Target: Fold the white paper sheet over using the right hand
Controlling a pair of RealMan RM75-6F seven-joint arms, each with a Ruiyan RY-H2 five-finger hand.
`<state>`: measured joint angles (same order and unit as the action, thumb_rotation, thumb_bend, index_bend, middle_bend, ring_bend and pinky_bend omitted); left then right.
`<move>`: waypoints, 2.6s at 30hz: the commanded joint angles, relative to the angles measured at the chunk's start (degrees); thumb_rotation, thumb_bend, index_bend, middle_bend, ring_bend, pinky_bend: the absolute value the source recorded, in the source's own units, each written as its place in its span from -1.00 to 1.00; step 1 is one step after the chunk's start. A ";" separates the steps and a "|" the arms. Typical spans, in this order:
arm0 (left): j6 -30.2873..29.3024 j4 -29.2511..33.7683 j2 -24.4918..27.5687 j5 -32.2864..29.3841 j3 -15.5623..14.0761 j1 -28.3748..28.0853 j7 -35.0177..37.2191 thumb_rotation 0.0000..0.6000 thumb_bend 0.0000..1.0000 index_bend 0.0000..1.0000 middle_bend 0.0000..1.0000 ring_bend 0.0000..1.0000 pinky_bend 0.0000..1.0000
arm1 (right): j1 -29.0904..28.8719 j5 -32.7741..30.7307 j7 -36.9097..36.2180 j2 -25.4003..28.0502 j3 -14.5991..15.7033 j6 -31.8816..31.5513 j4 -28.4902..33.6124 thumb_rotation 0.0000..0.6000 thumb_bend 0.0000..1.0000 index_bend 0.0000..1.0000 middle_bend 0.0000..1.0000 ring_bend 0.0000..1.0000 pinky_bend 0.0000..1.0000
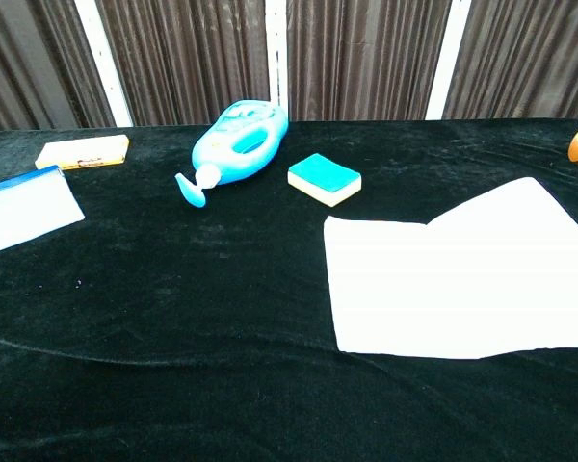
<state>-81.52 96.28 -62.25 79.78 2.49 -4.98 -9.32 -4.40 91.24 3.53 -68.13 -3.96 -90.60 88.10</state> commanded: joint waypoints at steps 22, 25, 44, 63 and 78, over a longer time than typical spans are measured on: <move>-0.56 0.53 0.26 -0.86 0.46 0.13 0.39 1.00 -0.67 -1.00 -1.00 -1.00 -1.00 | -4.66 5.84 -1.55 -3.55 1.97 5.32 2.27 1.00 -0.78 -1.00 -1.00 -1.00 -1.00; -0.16 0.45 -0.04 -1.64 0.58 -0.03 -0.65 1.00 -0.67 -1.00 -1.00 -1.00 -1.00 | -6.42 6.82 0.70 -5.15 1.87 7.40 5.02 1.00 -0.78 -1.00 -1.00 -1.00 -1.00; 0.13 -0.44 -0.01 -5.47 2.17 -0.09 -1.12 1.00 -0.66 -1.00 -1.00 -1.00 -1.00 | -15.67 -1.44 6.25 -14.86 1.57 24.79 11.54 1.00 -0.88 -1.00 -1.00 -1.00 -1.00; -0.84 -1.00 0.64 -8.73 4.20 0.54 1.14 1.00 -0.66 -1.00 -1.00 -1.00 -1.00 | -18.10 -9.24 10.22 -31.43 -1.34 25.88 -3.77 1.00 -0.88 -1.00 -1.00 -1.00 -1.00; -0.20 -1.05 1.84 -9.27 4.61 0.83 4.18 1.00 -0.66 -1.00 -1.00 -1.00 -1.00 | -19.52 -11.72 9.92 -36.27 -1.41 27.10 -10.09 1.00 -0.88 -1.00 -1.00 -1.00 -1.00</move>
<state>-81.77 95.26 -60.45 70.55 7.10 -4.15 -5.18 -23.83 79.66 13.27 -104.20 -5.43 -63.56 78.27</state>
